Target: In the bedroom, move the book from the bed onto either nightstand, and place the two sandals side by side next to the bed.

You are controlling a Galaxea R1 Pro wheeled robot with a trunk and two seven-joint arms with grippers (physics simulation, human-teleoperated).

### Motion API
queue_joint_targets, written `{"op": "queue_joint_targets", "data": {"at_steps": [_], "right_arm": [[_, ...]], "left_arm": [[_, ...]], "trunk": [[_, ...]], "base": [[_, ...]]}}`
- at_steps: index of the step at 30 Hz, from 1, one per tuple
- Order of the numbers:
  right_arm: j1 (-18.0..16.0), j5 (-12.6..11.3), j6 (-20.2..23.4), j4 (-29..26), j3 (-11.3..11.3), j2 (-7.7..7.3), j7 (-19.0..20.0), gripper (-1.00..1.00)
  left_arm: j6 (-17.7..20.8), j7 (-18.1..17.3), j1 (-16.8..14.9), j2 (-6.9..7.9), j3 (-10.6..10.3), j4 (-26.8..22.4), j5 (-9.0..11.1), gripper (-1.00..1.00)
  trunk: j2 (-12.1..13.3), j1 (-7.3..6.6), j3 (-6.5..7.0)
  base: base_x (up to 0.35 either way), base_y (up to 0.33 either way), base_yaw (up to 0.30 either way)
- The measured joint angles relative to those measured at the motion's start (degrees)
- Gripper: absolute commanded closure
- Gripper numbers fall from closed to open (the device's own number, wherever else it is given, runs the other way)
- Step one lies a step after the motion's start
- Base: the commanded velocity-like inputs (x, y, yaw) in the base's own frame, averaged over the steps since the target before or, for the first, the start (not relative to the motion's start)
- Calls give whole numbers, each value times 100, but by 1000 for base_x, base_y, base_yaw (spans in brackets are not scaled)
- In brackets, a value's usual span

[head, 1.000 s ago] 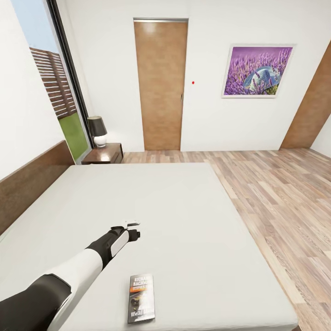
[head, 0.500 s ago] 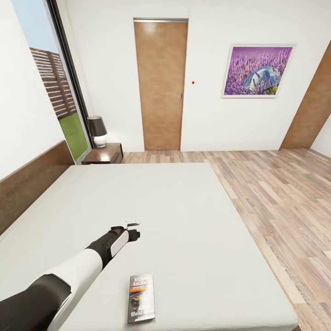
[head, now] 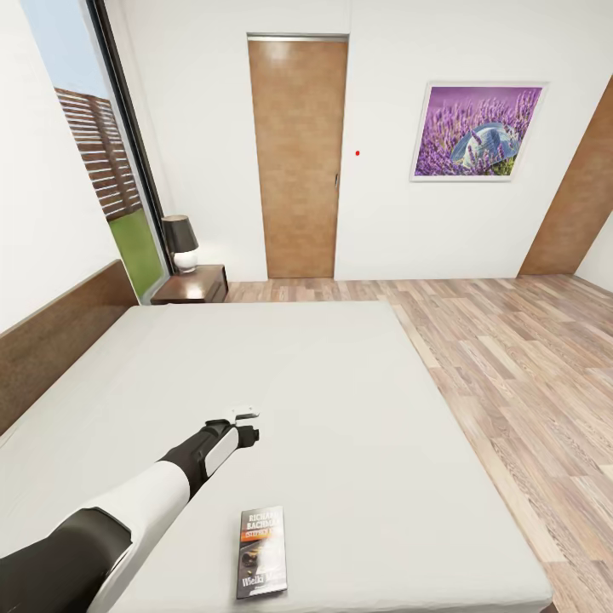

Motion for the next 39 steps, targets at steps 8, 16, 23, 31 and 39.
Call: {"op": "queue_joint_targets", "data": {"at_steps": [8,16,23,31,39], "right_arm": [[492,-3,7,32,-3,-72,-151,-100],[611,0,7,31,4,-65,-191,-100],[639,0,16,28,15,-48,-200,-100],[643,0,17,28,16,-51,-204,-100],[644,0,17,28,11,-52,-209,-100]], "left_arm": [[-8,7,0,-5,-7,0,0,-100],[-15,7,0,-7,-8,0,-6,-100],[-37,1,2,-5,-9,0,-8,-100],[-45,0,3,-7,-9,1,-9,-100],[-40,-9,3,-7,-9,1,-9,-100]], "trunk": [[-240,131,-109],[-362,198,-163],[-521,285,-235],[-843,461,-379],[-1164,637,-523]], "base": [[0,0,0],[0,0,0],[0,0,0],[0,0,0],[0,0,0]]}}
